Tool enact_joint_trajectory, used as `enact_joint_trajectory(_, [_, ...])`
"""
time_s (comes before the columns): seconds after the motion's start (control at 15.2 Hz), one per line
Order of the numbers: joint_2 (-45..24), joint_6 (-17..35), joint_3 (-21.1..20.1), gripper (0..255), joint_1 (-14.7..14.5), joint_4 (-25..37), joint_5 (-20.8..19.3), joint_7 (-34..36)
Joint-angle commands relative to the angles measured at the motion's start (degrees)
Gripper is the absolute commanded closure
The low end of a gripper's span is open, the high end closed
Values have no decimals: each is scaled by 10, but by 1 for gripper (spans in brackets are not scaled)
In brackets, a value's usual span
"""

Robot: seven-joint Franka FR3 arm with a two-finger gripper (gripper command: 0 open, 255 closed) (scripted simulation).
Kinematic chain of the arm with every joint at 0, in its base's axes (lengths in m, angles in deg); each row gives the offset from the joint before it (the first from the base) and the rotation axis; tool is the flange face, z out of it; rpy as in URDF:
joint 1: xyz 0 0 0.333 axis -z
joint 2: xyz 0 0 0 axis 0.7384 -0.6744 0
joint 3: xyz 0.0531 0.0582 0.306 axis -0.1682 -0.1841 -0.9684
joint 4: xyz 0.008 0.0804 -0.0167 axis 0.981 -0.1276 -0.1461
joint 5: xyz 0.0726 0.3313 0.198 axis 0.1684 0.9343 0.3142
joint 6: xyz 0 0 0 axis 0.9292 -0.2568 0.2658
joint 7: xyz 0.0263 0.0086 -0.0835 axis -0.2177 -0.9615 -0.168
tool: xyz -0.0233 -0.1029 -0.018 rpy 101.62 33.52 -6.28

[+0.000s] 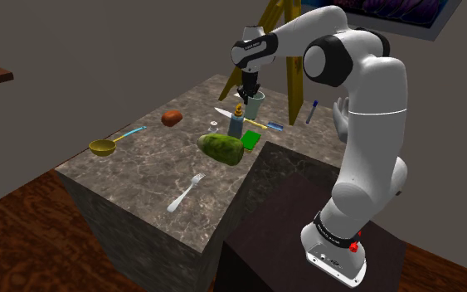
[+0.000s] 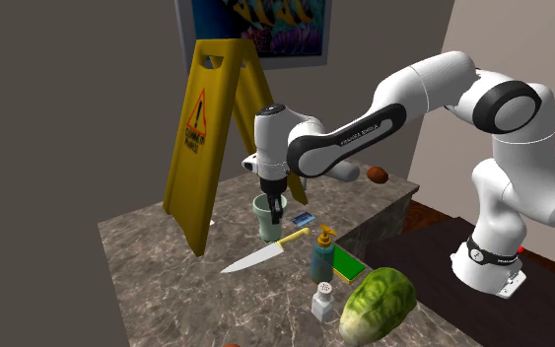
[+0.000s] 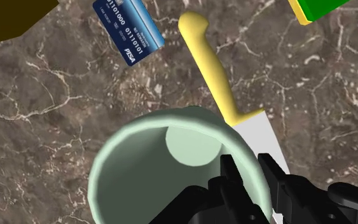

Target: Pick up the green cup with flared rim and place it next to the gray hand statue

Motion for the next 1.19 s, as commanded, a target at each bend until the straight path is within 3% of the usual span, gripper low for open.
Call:
enact_joint_trajectory(0.0, [0,0,0,255,0,0,0,0])
enact_joint_trajectory(0.2, [0,0,0,255,0,0,0,0])
enact_joint_trajectory(1.12, [26,-95,3,255,0,69,-4,-4])
